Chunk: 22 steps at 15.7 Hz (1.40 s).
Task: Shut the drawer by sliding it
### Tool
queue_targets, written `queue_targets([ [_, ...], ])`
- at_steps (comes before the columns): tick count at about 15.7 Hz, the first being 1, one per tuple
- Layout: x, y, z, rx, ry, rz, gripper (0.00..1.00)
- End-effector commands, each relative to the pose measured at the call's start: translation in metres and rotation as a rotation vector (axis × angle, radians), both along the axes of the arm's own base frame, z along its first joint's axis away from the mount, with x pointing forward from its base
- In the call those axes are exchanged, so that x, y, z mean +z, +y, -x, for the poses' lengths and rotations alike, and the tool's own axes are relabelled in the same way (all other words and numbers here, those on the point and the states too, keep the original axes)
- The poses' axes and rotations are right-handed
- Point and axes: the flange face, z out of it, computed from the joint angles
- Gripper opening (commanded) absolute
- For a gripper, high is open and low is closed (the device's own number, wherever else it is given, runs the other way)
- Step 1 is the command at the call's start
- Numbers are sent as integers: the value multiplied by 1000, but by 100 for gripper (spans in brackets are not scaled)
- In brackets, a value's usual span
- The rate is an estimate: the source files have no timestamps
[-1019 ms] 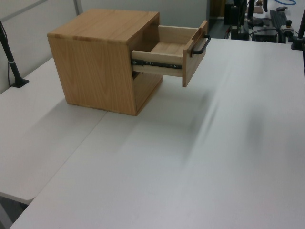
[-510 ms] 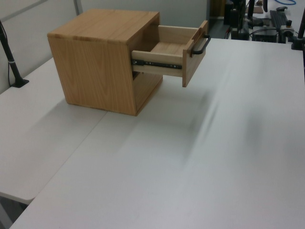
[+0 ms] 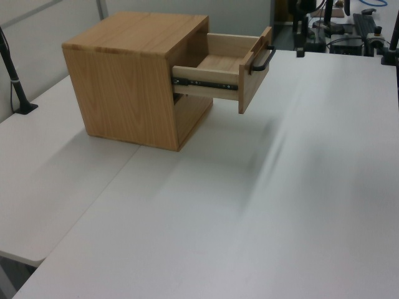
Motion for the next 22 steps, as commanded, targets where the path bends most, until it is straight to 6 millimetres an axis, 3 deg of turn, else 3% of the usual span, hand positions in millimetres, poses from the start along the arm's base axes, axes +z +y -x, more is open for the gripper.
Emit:
queue_targets([
  [1,-8,4,-30,59,-89,-86,0],
  [5,-14,8,-59,51,-117,-139,0],
  [14,-32,14,-134,-64,-389,-158,0],
  [22,-34,44,-169,-113,-690,-183,0],
])
